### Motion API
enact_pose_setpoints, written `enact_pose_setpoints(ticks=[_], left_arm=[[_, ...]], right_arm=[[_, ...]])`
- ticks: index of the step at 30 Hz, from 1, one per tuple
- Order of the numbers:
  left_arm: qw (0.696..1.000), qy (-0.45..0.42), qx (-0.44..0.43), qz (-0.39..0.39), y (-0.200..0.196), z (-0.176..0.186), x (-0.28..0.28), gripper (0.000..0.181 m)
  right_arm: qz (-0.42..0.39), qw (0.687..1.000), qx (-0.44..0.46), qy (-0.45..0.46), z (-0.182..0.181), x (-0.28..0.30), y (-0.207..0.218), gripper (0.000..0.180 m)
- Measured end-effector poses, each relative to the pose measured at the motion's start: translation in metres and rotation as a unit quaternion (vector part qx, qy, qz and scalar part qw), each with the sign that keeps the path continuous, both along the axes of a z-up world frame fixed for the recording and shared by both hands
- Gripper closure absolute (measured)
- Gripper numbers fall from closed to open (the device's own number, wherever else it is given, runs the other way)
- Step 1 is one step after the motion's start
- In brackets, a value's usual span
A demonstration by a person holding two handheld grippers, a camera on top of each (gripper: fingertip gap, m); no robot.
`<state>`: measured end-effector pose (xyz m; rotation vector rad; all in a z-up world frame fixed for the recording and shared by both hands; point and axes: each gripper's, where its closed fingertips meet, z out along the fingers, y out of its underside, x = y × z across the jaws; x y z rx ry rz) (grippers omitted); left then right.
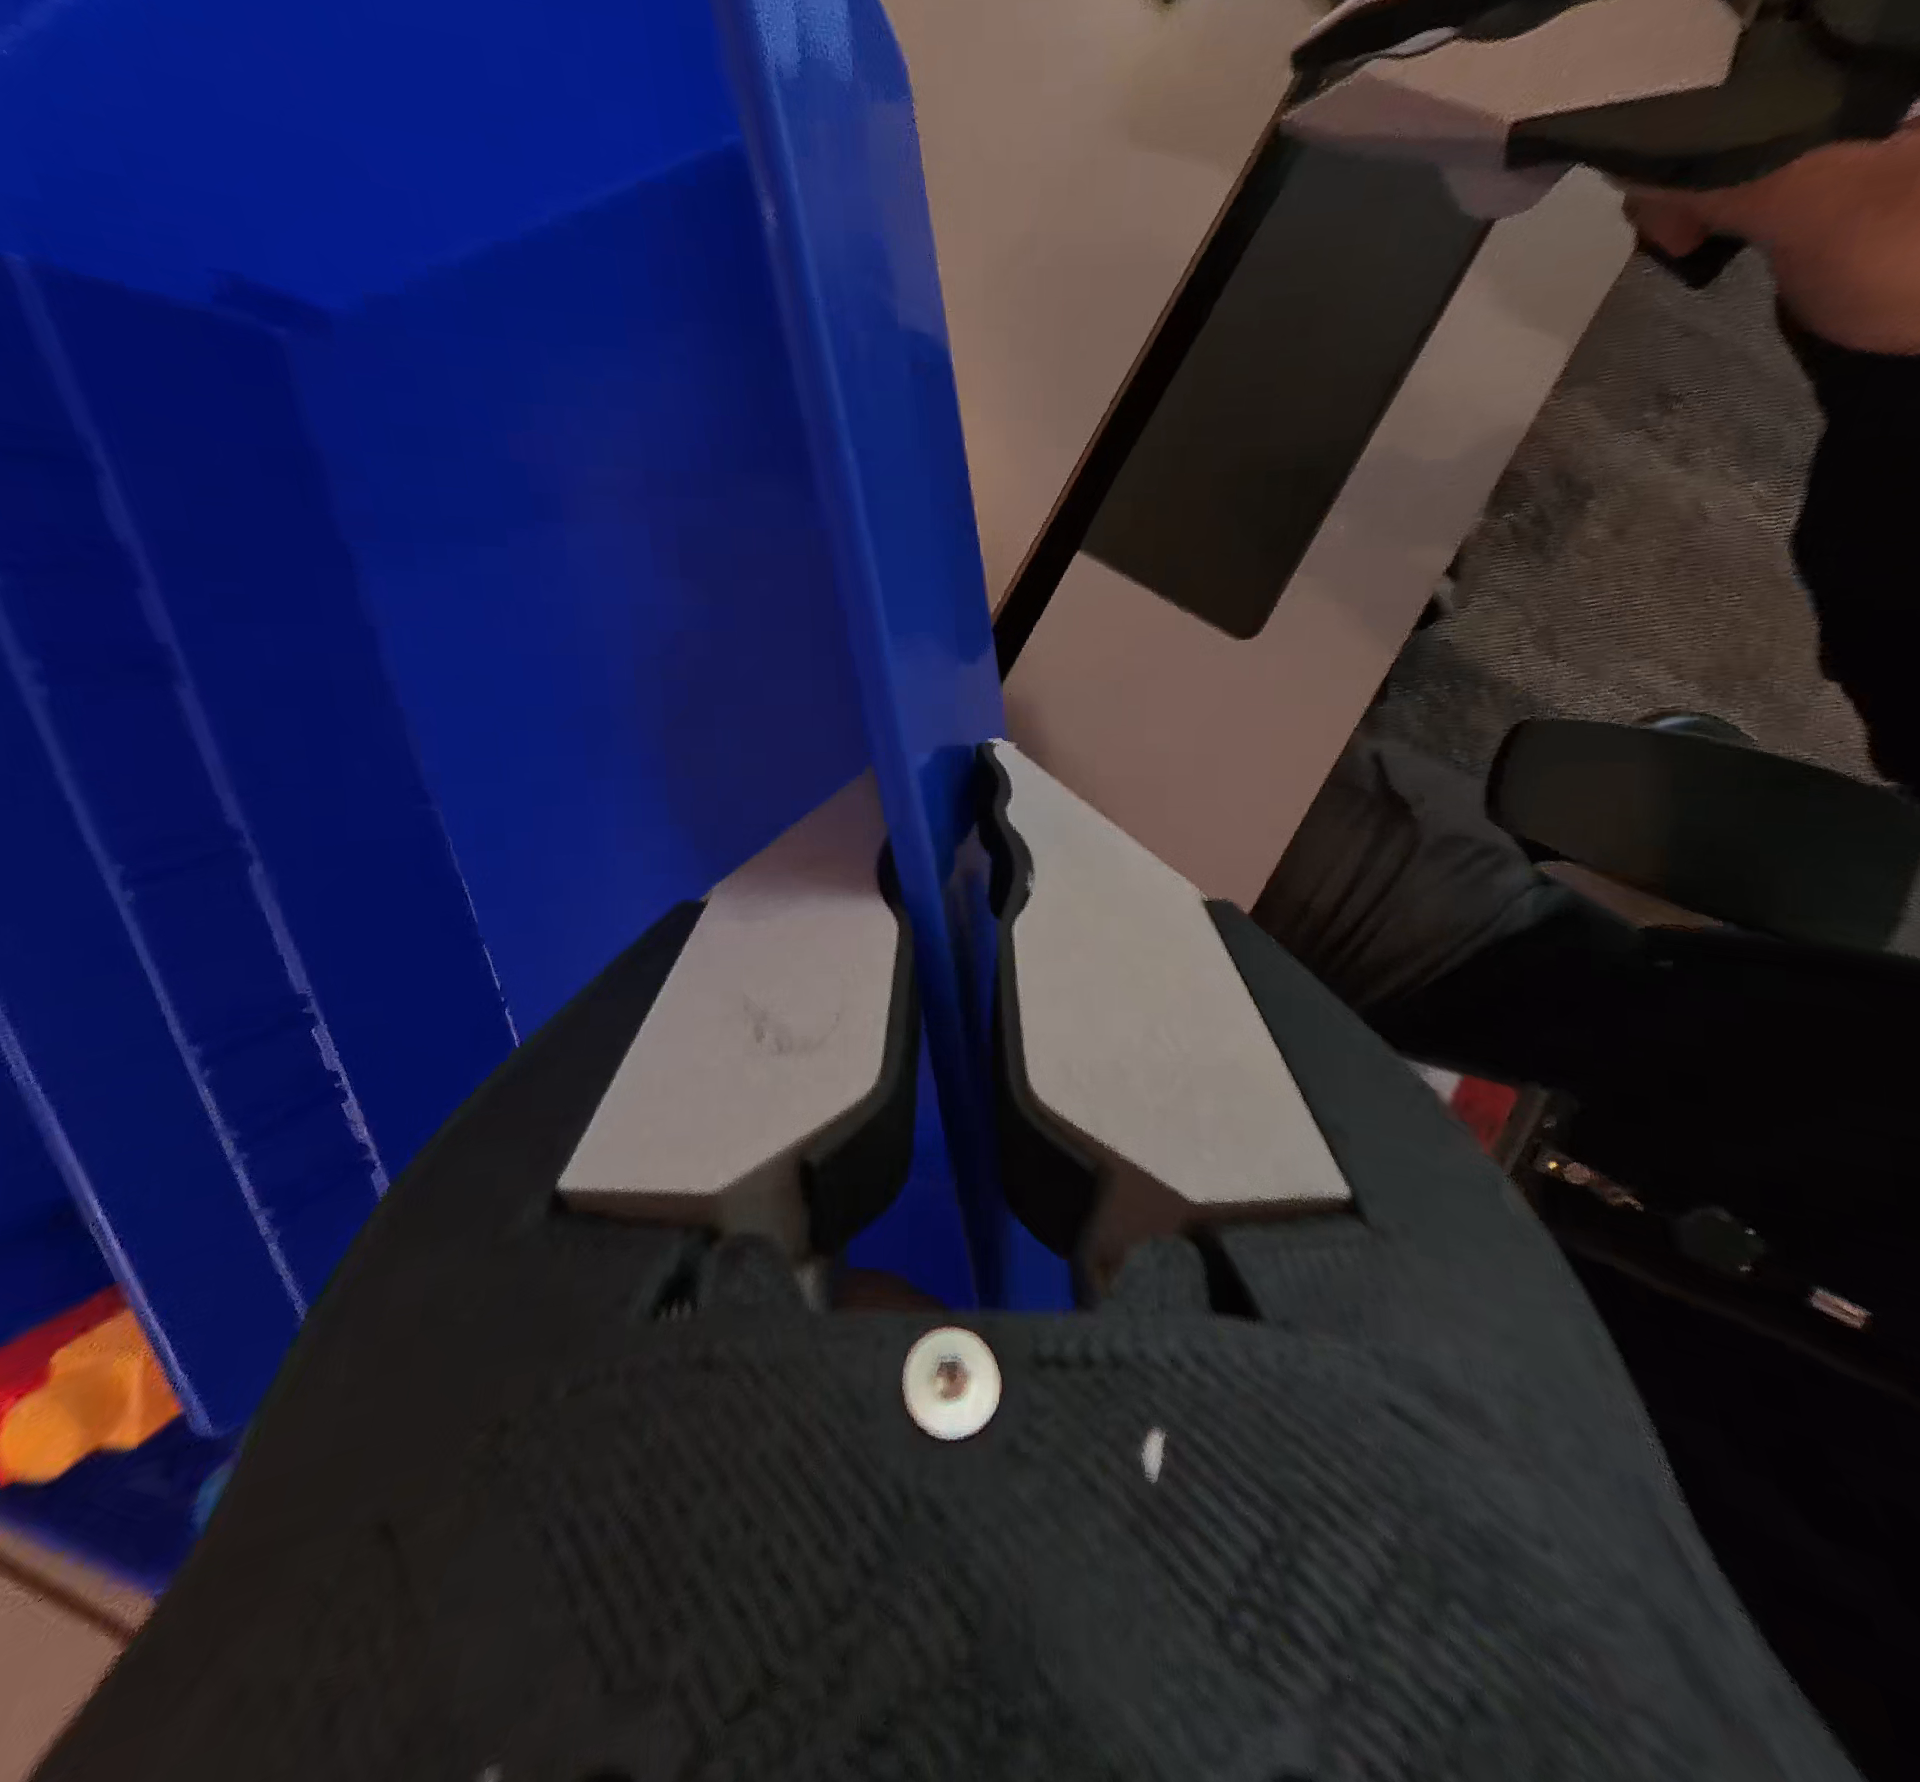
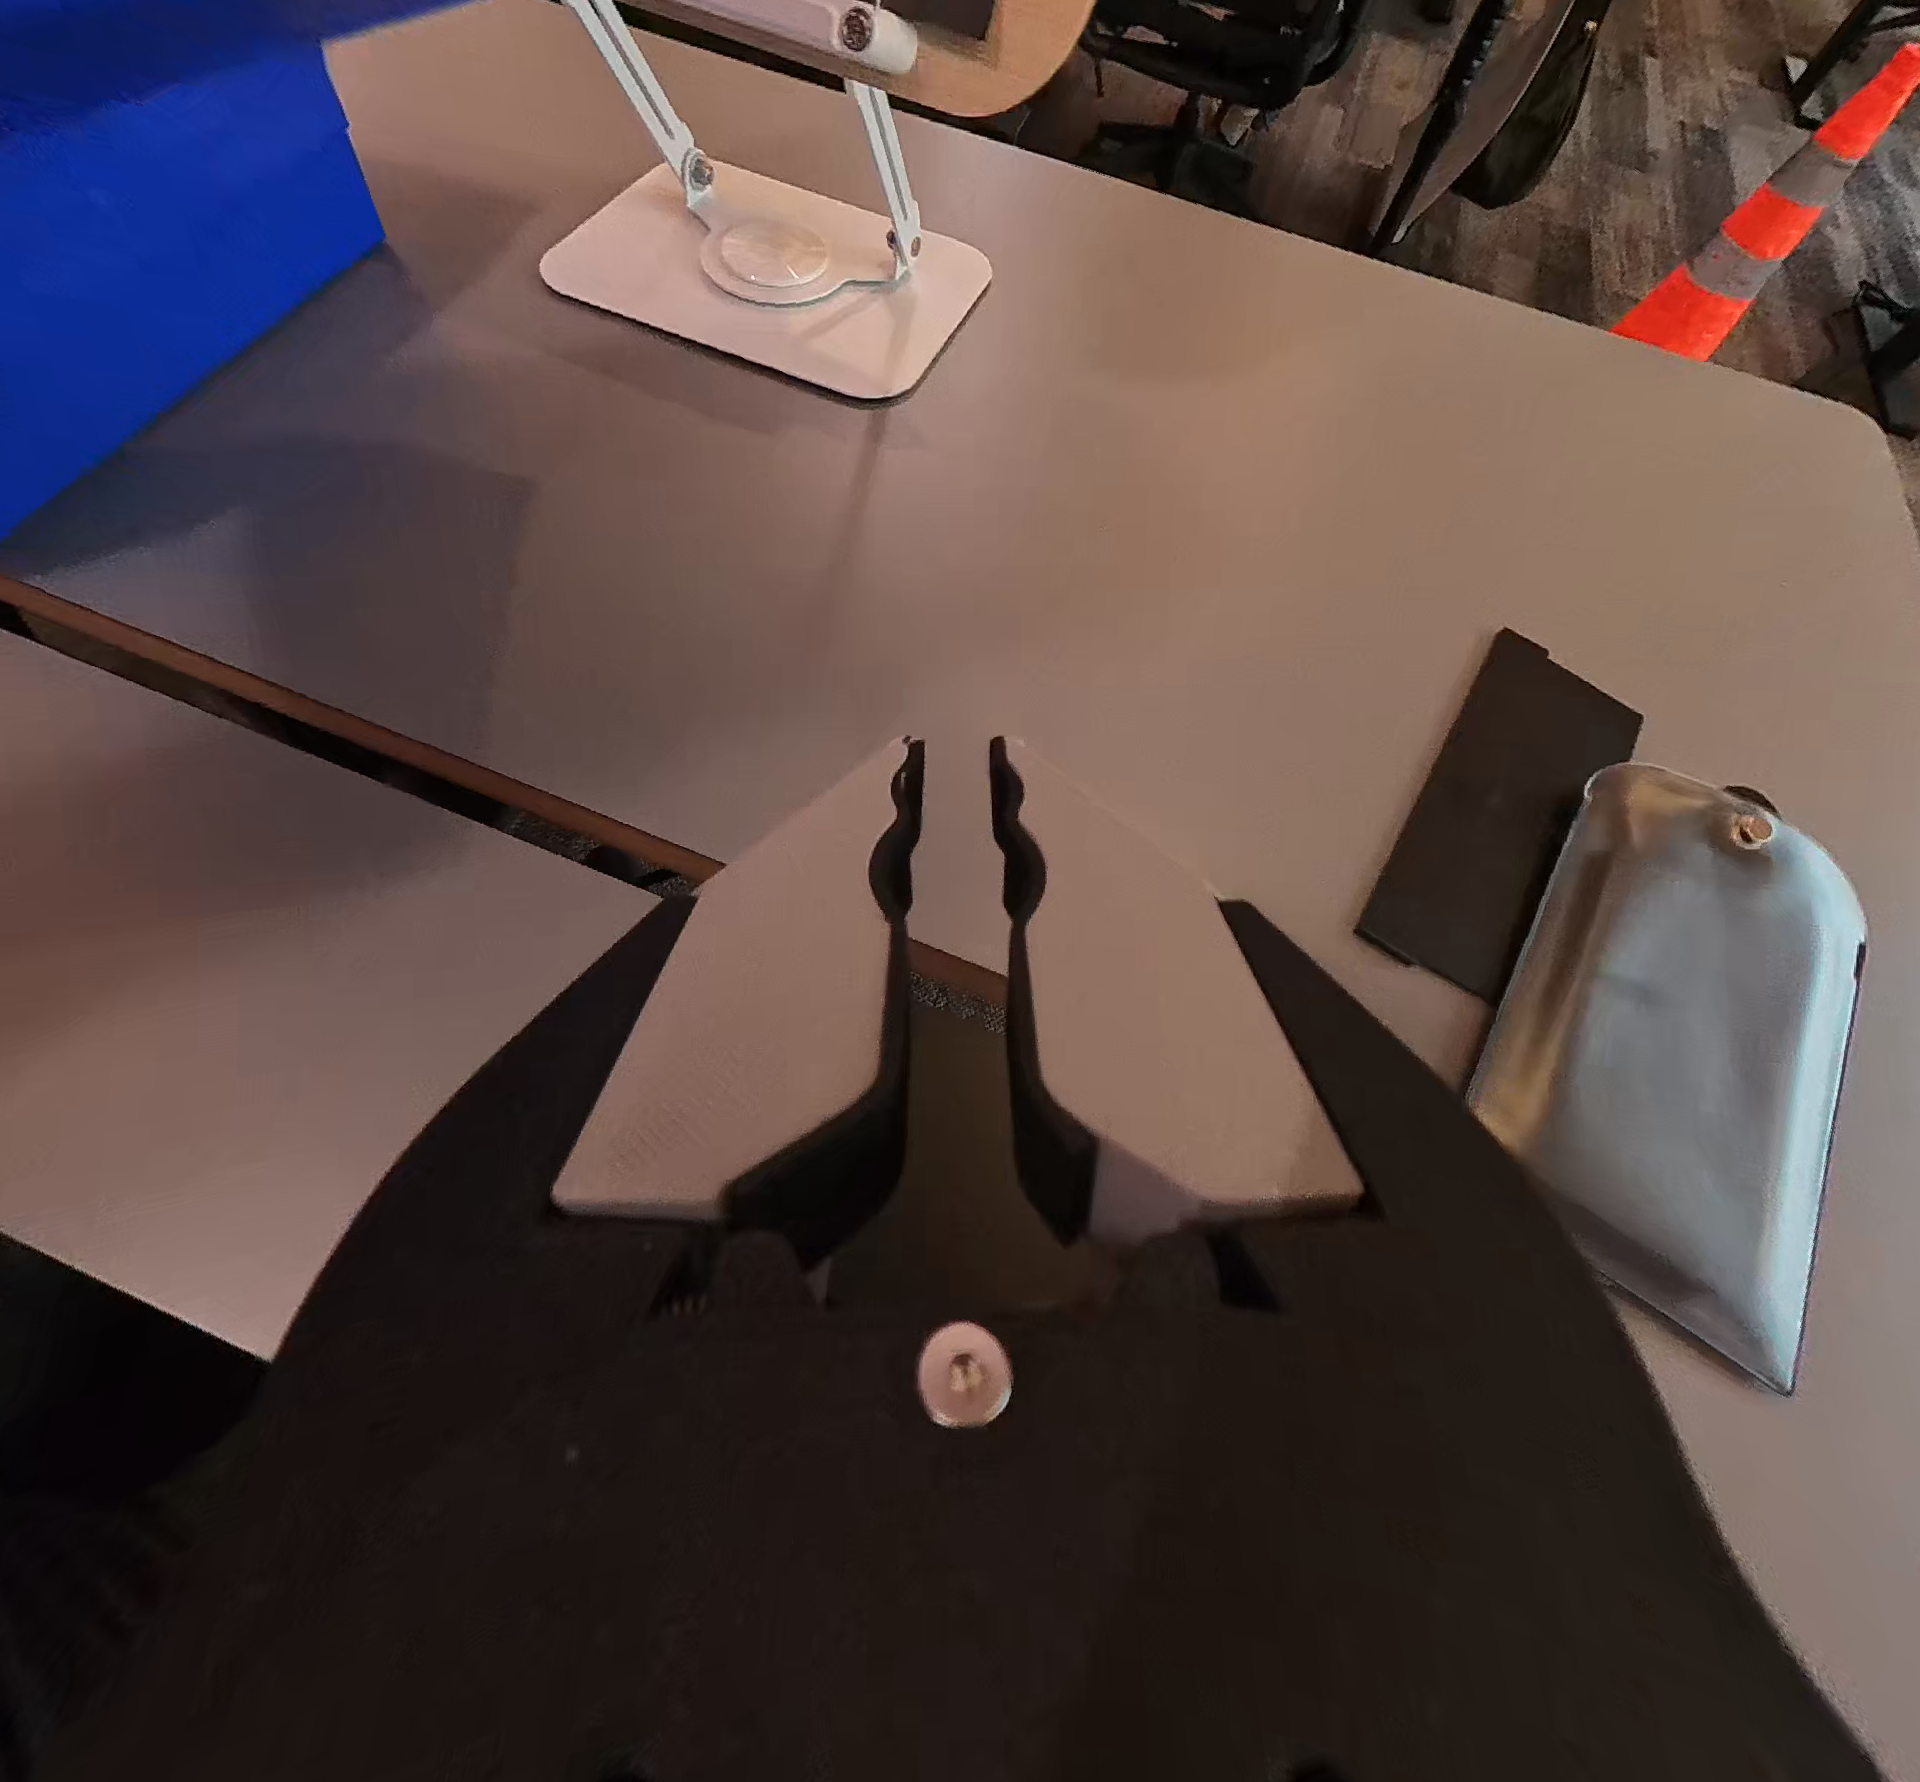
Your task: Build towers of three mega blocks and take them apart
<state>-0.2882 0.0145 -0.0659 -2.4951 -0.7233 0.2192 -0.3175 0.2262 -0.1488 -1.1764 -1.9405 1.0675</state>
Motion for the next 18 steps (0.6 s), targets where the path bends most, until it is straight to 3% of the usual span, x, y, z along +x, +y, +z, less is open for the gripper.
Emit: enact_pose_setpoints(ticks=[5,11,15,18], left_arm=[[0.998,-0.05,0.047,-0.009,0.057,-0.029,-0.012,0.174],[0.985,-0.125,0.115,0.026,0.121,-0.091,-0.04,0.175],[0.99,-0.107,0.079,0.05,0.161,-0.133,-0.061,0.164],[0.991,-0.08,0.074,0.072,0.183,-0.143,-0.073,0.157]], right_arm=[[-0.003,1.0,-0.007,0.0,0.0,0.0,0.009,0.169],[-0.005,1.0,-0.013,-0.013,-0.014,0.002,0.012,0.167],[-0.008,1.0,-0.01,-0.018,-0.025,0.007,0.016,0.167],[-0.009,0.999,-0.015,-0.029,-0.036,0.011,0.02,0.167]])
